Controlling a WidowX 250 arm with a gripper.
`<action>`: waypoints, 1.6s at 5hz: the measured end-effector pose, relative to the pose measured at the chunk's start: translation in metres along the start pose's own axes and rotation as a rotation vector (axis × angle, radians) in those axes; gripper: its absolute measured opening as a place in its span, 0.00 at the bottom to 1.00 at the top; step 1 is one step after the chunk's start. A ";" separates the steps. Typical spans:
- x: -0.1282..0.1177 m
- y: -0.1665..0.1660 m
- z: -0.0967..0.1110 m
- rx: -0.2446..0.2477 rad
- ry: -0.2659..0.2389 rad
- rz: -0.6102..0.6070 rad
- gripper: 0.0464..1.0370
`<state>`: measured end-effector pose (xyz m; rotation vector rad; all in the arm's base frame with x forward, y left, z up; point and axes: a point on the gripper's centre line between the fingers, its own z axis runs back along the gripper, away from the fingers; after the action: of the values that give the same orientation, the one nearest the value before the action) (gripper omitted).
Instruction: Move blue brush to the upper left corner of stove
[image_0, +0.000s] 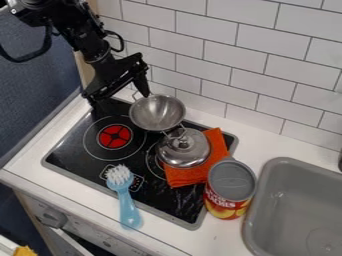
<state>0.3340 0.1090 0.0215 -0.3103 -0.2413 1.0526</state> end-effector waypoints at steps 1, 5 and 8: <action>-0.005 0.007 -0.009 0.020 0.031 0.015 0.96; -0.062 0.057 0.021 0.098 0.006 -0.094 0.96; -0.096 0.072 -0.016 0.116 0.086 -0.177 0.96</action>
<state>0.2349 0.0556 -0.0237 -0.2245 -0.1272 0.8723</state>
